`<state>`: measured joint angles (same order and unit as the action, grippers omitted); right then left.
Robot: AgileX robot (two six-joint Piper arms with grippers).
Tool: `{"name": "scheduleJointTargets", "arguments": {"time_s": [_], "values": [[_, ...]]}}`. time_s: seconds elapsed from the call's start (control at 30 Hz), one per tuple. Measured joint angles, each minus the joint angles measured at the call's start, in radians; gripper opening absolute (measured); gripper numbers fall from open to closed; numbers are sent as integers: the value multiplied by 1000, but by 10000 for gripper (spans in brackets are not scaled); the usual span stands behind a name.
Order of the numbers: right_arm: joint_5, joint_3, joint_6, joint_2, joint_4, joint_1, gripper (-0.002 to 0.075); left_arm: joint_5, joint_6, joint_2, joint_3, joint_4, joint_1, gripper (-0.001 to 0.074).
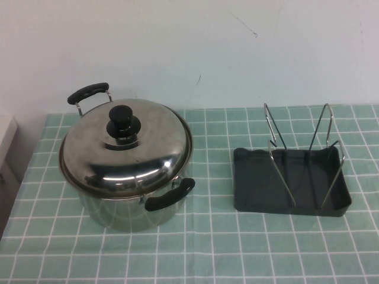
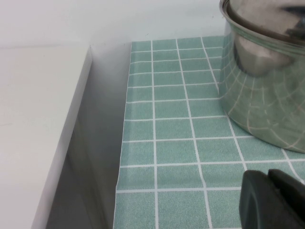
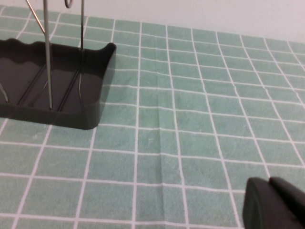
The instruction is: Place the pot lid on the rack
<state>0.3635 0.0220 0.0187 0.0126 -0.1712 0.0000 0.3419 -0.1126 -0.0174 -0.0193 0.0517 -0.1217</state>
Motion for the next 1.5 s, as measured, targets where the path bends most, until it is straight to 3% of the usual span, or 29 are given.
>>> {"name": "scheduleJointTargets", "arguments": {"time_s": [0.6,1.13,1.37,1.5], "values": [[-40,5,0,0,0,0,-3,-31,0,0,-4,0,0,-2],[-910,6,-6,0,-52,0,-2,-897,62,0,-8,48,0,-2],[-946,6,12,0,-1,0,-3,-1022,62,0,-8,51,0,-2],[-907,6,15,0,85,0,-2,-992,57,0,-5,-59,0,-2]]}}
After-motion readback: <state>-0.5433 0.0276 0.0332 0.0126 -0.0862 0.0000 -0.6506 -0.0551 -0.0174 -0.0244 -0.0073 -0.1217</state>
